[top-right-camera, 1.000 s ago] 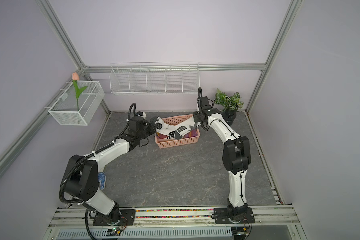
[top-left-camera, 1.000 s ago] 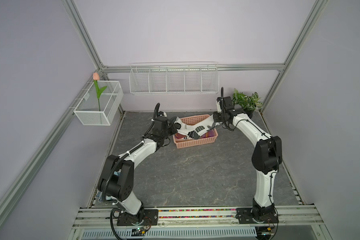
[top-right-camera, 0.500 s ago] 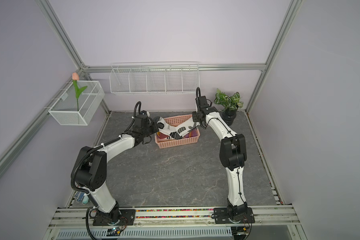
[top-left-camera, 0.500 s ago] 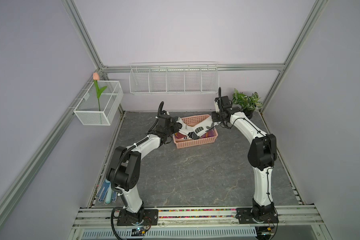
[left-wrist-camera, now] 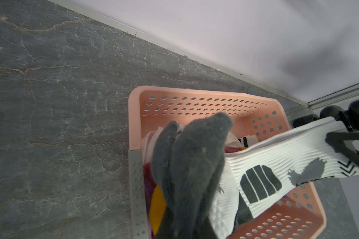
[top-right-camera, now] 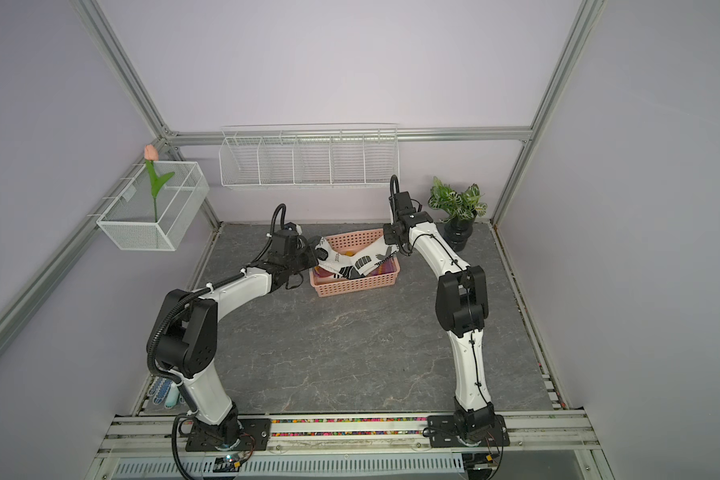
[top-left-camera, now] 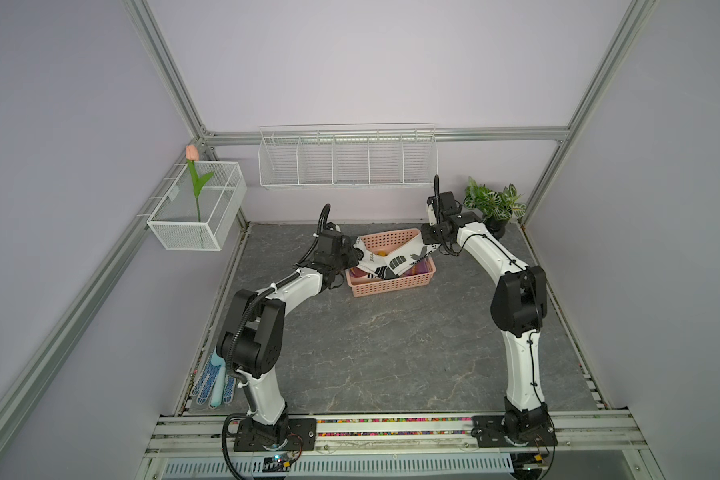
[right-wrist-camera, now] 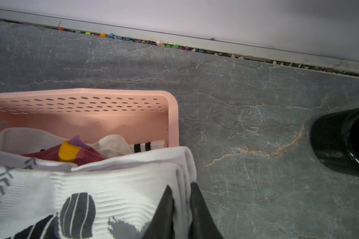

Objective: Place the socks together as a pair
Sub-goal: Place a pair of socks in the bin.

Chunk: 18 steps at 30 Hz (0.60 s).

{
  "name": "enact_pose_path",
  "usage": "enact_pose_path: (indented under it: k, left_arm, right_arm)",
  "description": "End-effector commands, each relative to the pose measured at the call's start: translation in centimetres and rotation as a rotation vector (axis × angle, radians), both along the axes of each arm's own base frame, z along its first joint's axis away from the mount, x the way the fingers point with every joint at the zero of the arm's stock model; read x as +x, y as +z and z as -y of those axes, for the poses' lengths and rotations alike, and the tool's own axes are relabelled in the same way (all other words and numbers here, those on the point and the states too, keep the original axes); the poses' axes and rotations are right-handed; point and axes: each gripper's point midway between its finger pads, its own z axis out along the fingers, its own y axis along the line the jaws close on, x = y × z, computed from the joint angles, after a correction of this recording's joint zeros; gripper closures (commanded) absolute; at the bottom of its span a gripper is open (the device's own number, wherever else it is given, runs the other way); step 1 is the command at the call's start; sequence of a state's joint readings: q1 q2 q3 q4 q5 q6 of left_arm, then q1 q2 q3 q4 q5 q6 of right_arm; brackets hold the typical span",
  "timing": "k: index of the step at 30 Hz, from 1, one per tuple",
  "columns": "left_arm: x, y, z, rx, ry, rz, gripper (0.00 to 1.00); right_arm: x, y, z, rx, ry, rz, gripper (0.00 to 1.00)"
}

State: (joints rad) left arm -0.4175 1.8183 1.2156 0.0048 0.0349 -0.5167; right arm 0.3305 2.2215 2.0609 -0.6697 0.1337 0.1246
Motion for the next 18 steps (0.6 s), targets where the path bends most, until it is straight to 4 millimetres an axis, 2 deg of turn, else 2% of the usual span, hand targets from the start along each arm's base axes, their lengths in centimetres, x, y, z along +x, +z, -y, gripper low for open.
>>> enact_pose_path:
  k: [1, 5, 7, 10, 15, 18]
  left_arm:
    - [0.3, 0.8, -0.2, 0.03, -0.007, 0.031, 0.87]
    - [-0.2, 1.2, -0.1, 0.036, -0.028, 0.034, 0.6]
    - [-0.5, 1.8, -0.3, 0.039, -0.028, 0.044, 0.52]
    - [-0.8, 3.7, -0.4, 0.021, -0.028, 0.068, 0.51]
    - [-1.6, 8.1, -0.3, -0.034, -0.026, 0.143, 0.51]
    - [-2.2, 9.7, 0.2, -0.064, -0.039, 0.166, 0.54]
  right_arm:
    - [0.1, -0.1, -0.1, 0.004, 0.016, -0.007, 0.75]
    - [-0.3, 0.4, 0.1, 0.001, 0.018, -0.007, 0.63]
    - [-0.7, 0.9, 0.4, -0.006, 0.014, 0.0, 0.55]
    - [-1.3, 2.1, 0.8, -0.009, 0.008, 0.023, 0.4]
    - [-3.2, 4.8, 0.9, 0.022, 0.008, 0.082, 0.41]
    - [-4.5, 6.2, -0.1, 0.059, 0.036, 0.123, 0.46]
